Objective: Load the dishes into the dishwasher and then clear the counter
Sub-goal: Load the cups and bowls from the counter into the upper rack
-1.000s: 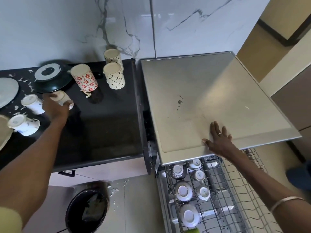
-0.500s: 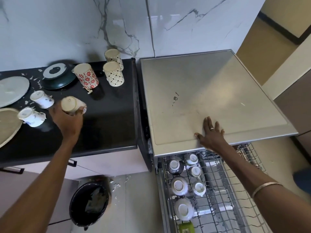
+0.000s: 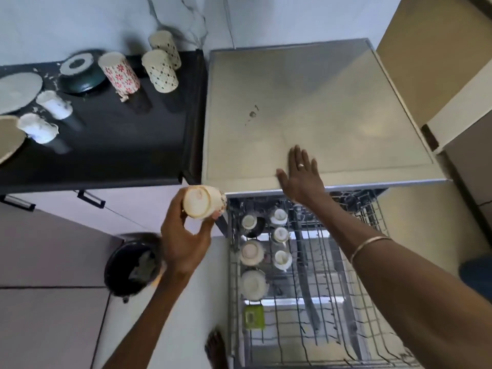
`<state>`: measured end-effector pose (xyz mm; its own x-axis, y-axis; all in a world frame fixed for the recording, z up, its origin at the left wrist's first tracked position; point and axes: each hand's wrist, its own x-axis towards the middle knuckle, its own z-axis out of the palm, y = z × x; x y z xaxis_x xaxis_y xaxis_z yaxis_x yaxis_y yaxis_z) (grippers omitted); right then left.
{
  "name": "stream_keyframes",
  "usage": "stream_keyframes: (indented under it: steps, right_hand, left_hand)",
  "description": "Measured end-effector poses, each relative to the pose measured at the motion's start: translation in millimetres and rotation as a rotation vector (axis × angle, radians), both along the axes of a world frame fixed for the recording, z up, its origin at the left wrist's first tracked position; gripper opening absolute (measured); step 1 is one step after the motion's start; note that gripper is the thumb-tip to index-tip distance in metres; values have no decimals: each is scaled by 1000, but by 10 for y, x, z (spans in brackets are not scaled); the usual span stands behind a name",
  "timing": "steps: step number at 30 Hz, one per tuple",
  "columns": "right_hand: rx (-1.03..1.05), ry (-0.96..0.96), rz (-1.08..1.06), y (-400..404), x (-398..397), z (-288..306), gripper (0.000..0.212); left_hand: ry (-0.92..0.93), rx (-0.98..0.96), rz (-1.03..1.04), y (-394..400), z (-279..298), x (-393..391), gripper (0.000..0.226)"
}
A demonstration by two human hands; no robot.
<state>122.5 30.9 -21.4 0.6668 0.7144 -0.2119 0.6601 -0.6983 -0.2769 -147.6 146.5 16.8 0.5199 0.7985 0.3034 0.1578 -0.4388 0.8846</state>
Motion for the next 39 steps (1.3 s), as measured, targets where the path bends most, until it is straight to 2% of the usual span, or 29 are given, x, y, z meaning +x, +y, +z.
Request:
stream_keyframes:
  steps: [3,8,17,24,31,39]
  right_hand:
    - [28,0,34,-49,19,-39,72]
    - [65,-49,76,-96,39,-100,72]
    - [105,-72,127,-157,70,-190,73]
    - [128,-90,142,-186,80,-215,73]
    - [135,-94,140,-186,70,-225,73]
    - [137,-113,136,-199,63,-228,74]
  left_hand:
    - [32,-17,-70,-571,-318,-25,61]
    - [173,-123,-211,-1262,-966,-13,68]
    - [549,-241,-428,-1853,-1999,76,68]
    - [640,-208,-397,-1884,-2263,123,68]
    - [623,-55,-469,-2034,-2320,125,65]
    - [822,-147,-467,-2040,-2581,135,78]
